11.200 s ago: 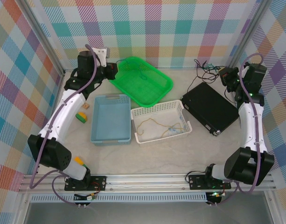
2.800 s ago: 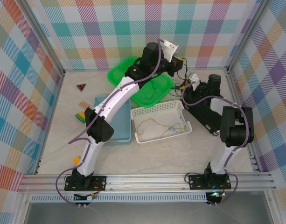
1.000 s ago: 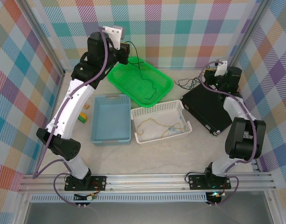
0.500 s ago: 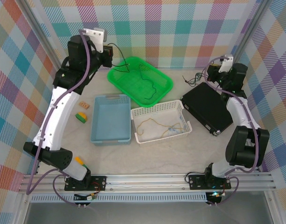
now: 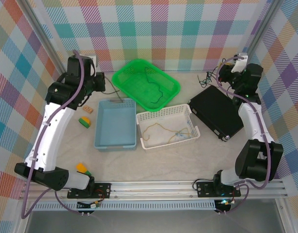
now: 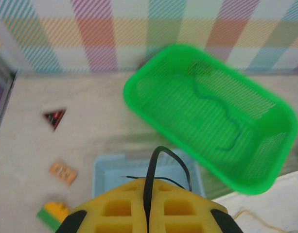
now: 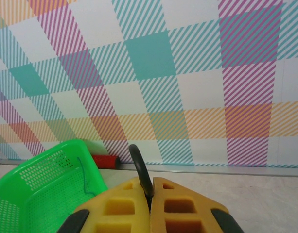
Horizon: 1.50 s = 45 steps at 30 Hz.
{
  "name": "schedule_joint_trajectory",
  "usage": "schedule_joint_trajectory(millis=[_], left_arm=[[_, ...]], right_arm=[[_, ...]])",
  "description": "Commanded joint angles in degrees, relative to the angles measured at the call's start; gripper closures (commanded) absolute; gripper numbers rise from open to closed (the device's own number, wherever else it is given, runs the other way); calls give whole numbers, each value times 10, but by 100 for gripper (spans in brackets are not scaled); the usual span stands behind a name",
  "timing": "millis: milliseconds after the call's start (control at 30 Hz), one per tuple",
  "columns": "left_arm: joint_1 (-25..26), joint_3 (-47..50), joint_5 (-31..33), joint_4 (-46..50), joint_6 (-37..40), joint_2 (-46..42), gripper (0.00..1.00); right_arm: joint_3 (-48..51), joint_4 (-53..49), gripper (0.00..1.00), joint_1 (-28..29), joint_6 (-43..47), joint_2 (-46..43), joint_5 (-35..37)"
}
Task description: Untangle the cables
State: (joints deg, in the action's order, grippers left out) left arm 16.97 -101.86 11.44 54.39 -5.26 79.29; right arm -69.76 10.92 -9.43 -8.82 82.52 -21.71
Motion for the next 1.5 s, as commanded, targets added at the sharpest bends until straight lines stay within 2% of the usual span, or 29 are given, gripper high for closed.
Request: schedule_joint_trajectory(millis=[0,133,167,233,267,300,433,500,600,667,867,967,1100,1333,1467], left_arm=[[-20,39,37,63,-46,2,100],[-39,116,19,40,-60,-14,100],[-45,132,6,28,-59,-19,85],[-54,151,1,12,-65,-23,22],[-58,158,-2,0,-66,-28,3],[-61,162,-10,-15,-63,-33,0],[-67,170,-103,-81,-33,-54,0],[-67,172,-185,-112,-5,-59,0],[-62,188,-358,-184,43,-64,1],[-39,211,-422,-247,63,-70,3],[51,275,-450,-433,126,-75,1],[80,279,-467,-484,145,-52,1],[110,271,-512,-507,214,-19,1],[132,258,-557,-501,423,23,2],[143,249,-566,-493,530,41,6]], right_arm=[[1,5,100,-4,-15,-34,-20],[15,7,100,-5,-16,-49,-20],[19,8,100,-4,-16,-53,-23],[23,7,100,-4,-19,-59,-29],[24,7,100,-4,-21,-63,-33],[25,7,100,-3,-21,-65,-36],[25,-2,100,-4,-21,-82,-48],[24,-10,100,-3,-21,-91,-56],[22,-20,100,-4,-25,-107,-78],[23,-24,100,-4,-34,-125,-95],[5,-65,100,-3,-74,-175,-125],[-8,-87,100,-4,-103,-192,-153],[-42,-138,100,-3,-133,-198,-199],[-80,-167,100,-3,-166,-194,-319],[-86,-160,100,-3,-181,-194,-354]])
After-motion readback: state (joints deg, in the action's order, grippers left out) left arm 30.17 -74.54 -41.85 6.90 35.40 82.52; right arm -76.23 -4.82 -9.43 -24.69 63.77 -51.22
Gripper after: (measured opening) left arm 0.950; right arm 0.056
